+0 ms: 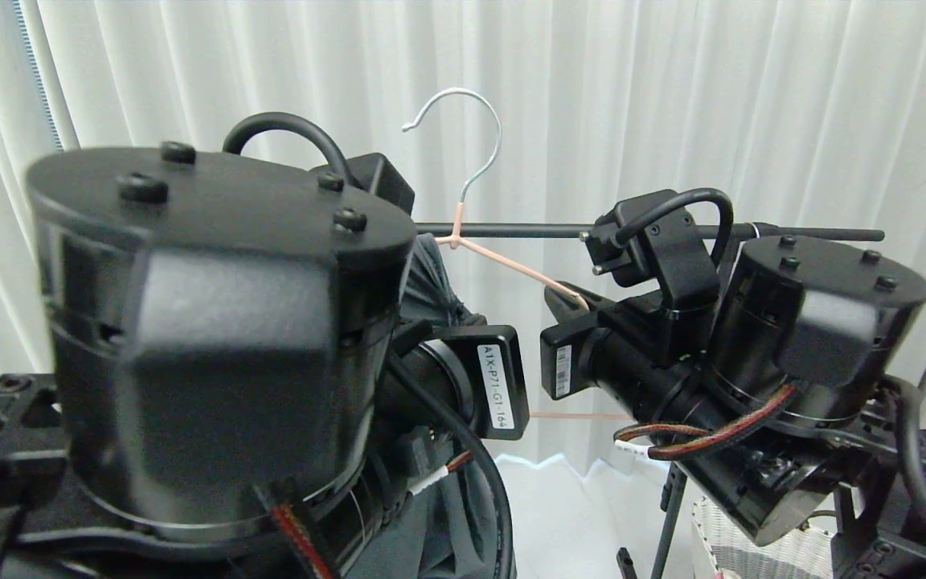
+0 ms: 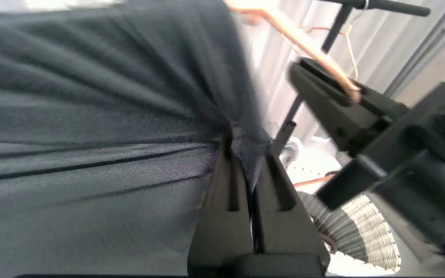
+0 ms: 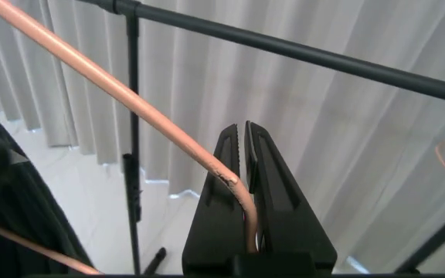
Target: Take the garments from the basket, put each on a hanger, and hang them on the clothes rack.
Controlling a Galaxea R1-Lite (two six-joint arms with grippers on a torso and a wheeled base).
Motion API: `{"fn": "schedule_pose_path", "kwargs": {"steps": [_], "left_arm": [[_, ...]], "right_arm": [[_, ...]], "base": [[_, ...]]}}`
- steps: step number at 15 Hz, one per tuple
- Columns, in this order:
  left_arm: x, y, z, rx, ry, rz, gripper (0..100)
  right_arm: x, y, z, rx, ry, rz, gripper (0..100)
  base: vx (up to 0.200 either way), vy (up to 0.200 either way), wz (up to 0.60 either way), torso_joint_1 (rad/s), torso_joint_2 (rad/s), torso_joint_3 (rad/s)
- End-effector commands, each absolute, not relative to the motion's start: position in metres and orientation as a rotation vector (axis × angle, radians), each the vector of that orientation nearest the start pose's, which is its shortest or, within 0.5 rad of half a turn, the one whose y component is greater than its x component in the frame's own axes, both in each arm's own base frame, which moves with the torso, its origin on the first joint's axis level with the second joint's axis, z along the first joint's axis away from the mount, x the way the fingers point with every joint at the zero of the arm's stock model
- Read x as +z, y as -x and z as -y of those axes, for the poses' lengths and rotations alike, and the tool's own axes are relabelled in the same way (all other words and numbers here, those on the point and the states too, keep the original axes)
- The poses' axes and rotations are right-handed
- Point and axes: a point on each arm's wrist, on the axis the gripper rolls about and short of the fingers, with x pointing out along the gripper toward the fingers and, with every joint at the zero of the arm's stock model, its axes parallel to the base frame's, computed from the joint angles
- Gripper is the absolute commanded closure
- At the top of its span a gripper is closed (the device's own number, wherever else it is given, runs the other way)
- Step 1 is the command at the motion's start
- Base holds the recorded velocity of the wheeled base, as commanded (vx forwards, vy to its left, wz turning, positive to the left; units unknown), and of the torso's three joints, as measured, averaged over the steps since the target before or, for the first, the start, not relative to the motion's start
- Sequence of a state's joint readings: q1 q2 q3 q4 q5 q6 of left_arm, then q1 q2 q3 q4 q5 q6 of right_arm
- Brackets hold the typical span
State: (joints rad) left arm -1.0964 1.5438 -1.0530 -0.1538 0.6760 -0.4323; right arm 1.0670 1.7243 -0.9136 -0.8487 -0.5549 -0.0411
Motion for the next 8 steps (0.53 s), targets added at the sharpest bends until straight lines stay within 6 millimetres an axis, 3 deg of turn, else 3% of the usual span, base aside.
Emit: {"fn": "schedule_pose_path", "kwargs": {"steps": [1,8], "left_arm": [[0.249,-0.137,0.239,-0.365,0.154,-0.307,100],[0.243,-0.135,0.232,-0.352,0.137,-0.317,100]], "right_arm": [[0.217,-0.169,-0.285,0.518,0.023,0.025,100],[0.225,-0.183,-0.273,0.460,-0.007,0.040,100]], "base": [[0.000,0.000,0.00,0.000,0.00,0.000],[0.000,0.000,0.00,0.000,0.00,0.000]]}}
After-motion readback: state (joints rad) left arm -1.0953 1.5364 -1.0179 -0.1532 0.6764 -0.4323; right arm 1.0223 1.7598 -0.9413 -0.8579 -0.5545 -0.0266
